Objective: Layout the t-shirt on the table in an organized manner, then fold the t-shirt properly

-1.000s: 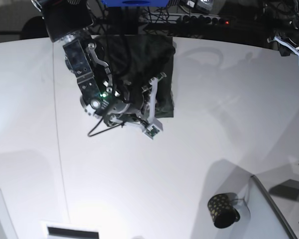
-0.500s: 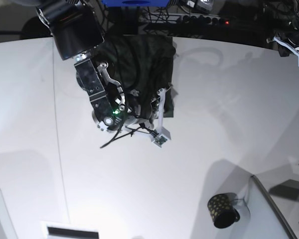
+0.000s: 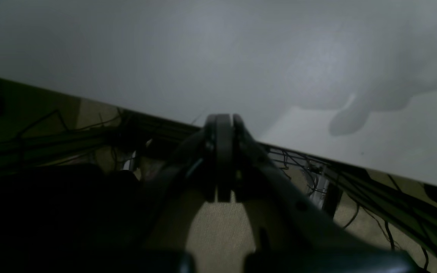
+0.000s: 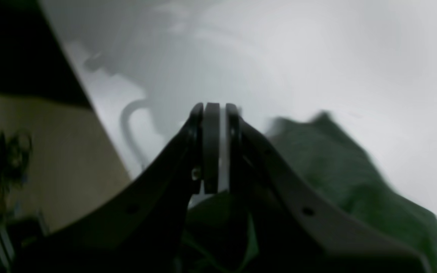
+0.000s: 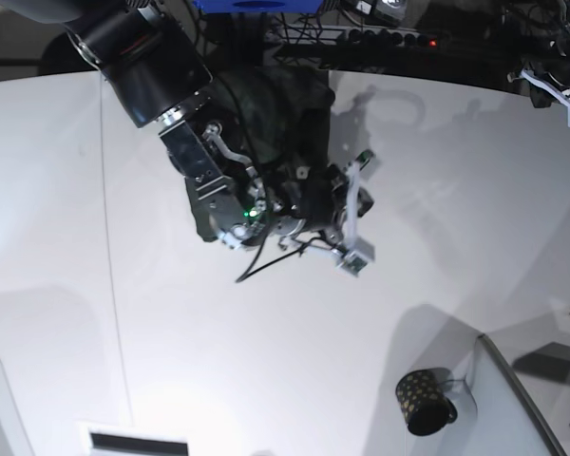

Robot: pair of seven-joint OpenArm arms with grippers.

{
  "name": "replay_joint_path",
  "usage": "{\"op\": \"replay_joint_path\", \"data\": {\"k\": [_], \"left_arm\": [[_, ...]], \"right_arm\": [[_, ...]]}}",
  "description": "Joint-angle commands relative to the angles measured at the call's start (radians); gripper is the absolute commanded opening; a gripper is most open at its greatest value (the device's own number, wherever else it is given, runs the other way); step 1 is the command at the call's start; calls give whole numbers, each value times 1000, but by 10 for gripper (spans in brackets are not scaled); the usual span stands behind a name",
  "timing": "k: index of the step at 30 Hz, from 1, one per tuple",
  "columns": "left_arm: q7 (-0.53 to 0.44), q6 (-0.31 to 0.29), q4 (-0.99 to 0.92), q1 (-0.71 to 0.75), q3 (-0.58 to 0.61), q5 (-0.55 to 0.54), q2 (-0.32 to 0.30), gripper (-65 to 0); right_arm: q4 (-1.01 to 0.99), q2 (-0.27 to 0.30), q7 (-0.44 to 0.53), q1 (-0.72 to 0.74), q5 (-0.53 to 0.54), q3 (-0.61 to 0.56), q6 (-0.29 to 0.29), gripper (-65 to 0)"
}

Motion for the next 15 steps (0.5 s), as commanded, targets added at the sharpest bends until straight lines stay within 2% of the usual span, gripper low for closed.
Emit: {"op": "replay_joint_path", "data": {"k": [1, 6, 9, 12, 13, 15], "left_arm": [[-16, -8, 15, 3, -5, -10, -19, -650], [-17, -8, 15, 5, -5, -10, -22, -650], [-17, -8, 15, 5, -5, -10, -22, -650], [-17, -8, 13, 3, -5, -10, -22, -650], [-19, -8, 13, 3, -5, -11, -22, -650], [-19, -8, 13, 3, -5, -14, -23, -650]], "right_arm": [[21, -13, 17, 34, 17, -13, -2, -612], [112, -1, -52, 37, 12, -20, -85, -612], [245, 81, -138, 6, 15, -19, -136, -612], [350, 162, -161, -74, 14, -17, -226, -606], [376, 187, -160, -105, 15, -17, -254, -584], [416, 219, -158, -163, 14, -17, -288, -488]]}}
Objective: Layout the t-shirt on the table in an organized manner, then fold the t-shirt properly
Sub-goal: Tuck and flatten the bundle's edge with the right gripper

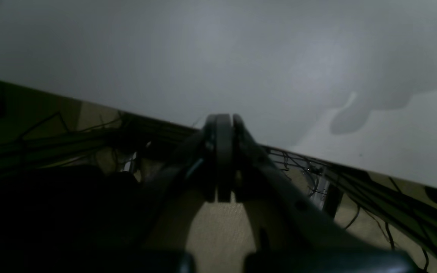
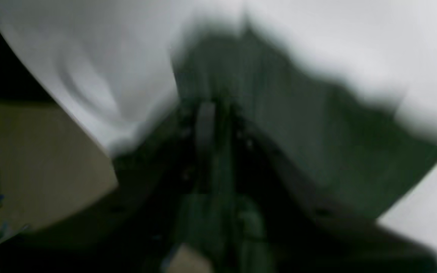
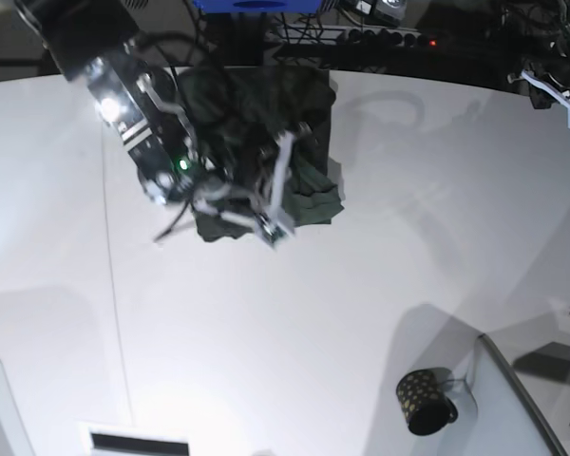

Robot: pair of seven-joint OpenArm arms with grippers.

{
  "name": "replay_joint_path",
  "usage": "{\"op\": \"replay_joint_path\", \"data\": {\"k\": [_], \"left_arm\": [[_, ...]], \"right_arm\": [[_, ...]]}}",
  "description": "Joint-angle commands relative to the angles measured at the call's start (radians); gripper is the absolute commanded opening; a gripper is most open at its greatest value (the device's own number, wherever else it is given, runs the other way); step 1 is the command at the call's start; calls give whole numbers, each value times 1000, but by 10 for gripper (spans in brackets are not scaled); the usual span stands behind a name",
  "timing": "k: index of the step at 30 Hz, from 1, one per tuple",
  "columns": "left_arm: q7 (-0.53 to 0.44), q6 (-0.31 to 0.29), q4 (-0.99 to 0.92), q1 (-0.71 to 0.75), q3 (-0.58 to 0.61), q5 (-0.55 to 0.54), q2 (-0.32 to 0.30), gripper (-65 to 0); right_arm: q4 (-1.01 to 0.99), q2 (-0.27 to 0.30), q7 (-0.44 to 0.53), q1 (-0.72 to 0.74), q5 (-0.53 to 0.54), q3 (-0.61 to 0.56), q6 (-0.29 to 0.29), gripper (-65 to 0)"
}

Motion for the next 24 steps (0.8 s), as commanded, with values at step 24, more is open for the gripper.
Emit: {"op": "replay_joint_path", "data": {"k": [24], "left_arm": [[-15, -8, 14, -3, -5, -11, -21, -650]], "right_arm": [[-87, -36, 156, -45, 22, -11, -21, -395]]}}
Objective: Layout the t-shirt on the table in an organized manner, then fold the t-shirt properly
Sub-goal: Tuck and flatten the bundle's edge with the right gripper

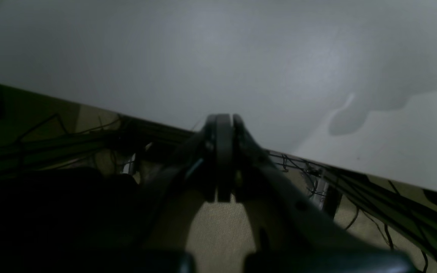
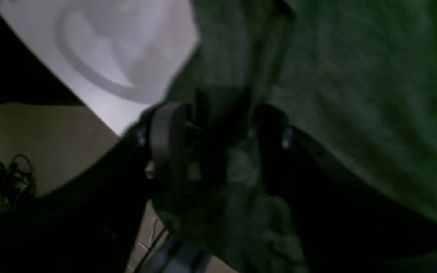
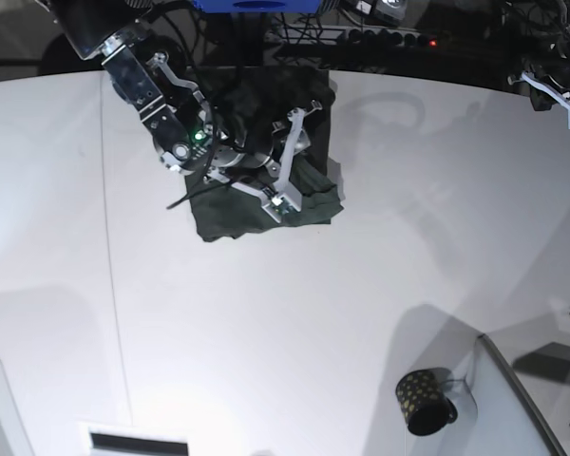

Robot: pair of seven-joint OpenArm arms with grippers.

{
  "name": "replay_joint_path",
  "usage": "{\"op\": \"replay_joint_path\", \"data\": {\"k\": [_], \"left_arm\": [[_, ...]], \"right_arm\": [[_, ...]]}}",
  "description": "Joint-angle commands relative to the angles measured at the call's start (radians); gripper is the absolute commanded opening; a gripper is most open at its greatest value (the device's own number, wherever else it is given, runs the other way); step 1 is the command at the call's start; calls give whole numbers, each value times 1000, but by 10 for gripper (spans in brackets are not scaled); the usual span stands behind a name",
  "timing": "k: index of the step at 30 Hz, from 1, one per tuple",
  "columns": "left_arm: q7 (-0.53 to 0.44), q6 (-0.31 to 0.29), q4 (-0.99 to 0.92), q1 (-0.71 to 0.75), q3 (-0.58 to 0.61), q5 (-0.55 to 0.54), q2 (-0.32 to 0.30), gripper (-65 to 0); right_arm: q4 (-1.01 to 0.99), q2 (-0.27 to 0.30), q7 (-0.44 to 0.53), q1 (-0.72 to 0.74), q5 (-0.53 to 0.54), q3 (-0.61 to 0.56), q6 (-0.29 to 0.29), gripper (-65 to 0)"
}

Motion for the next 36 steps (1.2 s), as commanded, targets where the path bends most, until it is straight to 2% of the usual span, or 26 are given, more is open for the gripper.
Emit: {"op": "replay_joint_path", "data": {"k": [1, 5, 10, 12, 16, 25, 27, 30, 32, 36], "left_arm": [[-15, -8, 14, 3, -6, -9, -20, -650], [-15, -8, 14, 3, -6, -8, -20, -650], [-15, -8, 14, 3, -6, -8, -20, -650], [-15, -8, 14, 3, -6, -8, -20, -650], [-15, -8, 16, 1, -6, -8, -20, -650], [-15, -8, 16, 1, -6, -8, -20, -650], [-15, -8, 16, 1, -6, -8, -20, -650], [-15, -8, 16, 1, -6, -8, -20, -650], [-15, -8, 16, 1, -6, -8, -20, -650], [-15, -8, 16, 1, -6, -12, -20, -650]], "right_arm": [[13, -7, 15, 15, 11, 1, -2, -425], [0, -30, 13, 17, 10, -1, -2, -510], [-45, -47, 13, 17, 10, -2, -2, -515], [-50, -48, 15, 20, 10, -42, -2, -521], [-50, -48, 15, 52, 8, -136, -2, -602], [-10, -47, 13, 58, 7, -153, -14, -605], [46, -44, 13, 41, 7, -151, -60, -570], [85, -21, 22, 32, 5, -156, -163, -410], [79, -16, 22, 37, 5, -156, -189, -318], [35, -13, 24, 55, 5, -156, -189, -312]]}}
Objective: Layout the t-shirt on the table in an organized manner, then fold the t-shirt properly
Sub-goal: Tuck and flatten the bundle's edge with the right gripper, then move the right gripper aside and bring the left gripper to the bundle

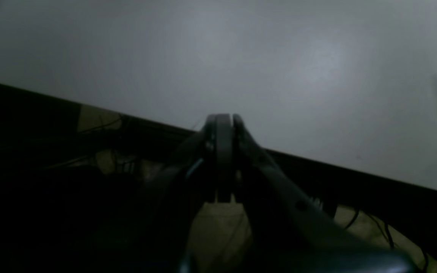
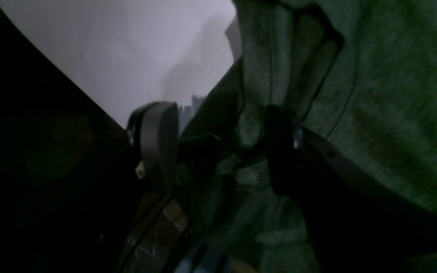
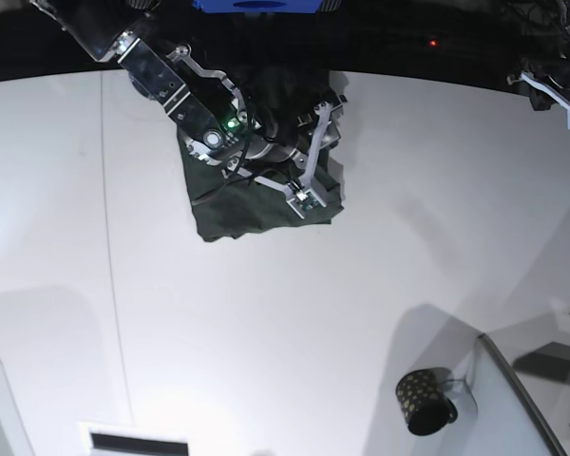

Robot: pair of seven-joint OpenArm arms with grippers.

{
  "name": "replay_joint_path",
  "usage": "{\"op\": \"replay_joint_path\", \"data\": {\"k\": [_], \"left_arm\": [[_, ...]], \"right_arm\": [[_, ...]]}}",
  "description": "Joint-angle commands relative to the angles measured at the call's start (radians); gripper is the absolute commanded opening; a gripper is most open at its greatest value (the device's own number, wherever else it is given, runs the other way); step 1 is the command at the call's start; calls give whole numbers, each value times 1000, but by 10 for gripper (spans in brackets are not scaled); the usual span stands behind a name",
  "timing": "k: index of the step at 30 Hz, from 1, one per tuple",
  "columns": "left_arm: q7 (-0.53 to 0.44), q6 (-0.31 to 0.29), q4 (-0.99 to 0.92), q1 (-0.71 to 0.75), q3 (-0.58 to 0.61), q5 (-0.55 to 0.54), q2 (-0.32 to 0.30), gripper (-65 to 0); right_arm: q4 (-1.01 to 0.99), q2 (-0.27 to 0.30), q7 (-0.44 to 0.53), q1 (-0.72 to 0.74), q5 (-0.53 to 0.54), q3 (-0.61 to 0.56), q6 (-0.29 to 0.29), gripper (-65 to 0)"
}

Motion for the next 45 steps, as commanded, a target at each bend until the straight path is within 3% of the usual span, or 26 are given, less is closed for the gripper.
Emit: {"op": "replay_joint_path", "data": {"k": [1, 7, 9, 12, 14, 25, 31, 35, 39, 45], "left_arm": [[-18, -8, 16, 2, -6, -12, -20, -650], [-18, -8, 16, 2, -6, -10, -20, -650], [-18, -8, 16, 2, -6, -10, -20, -650], [-18, -8, 16, 2, -6, -12, -20, -650], [-18, -8, 16, 2, -6, -13, -20, -650], [-18, -8, 23, 2, 127, -15, -11, -650], [-13, -8, 25, -23, 190, -15, 5, -650], [-13, -8, 26, -26, 192, -16, 19, -650], [-13, -8, 42, -26, 193, -18, 43, -650], [-12, -8, 155, 17, 293, -22, 72, -650]], "right_arm": [[-3, -10, 17, 17, 6, 2, 2, -312], [-83, -10, 88, 19, 6, 1, 4, -329], [-91, -10, 90, 19, 6, 1, 28, -396], [-92, -16, 85, 16, 6, 1, 62, -558], [-87, -18, 83, 12, 8, 1, 62, -593], [-94, -19, 83, 52, 12, -130, 63, -588], [-91, -19, 91, 58, 12, -127, 60, -419], [-83, -19, 91, 80, 14, -124, 60, -414], [55, 13, 85, 48, 12, -9, 59, -414], [278, 96, 87, -93, 9, 329, 59, -411]]}}
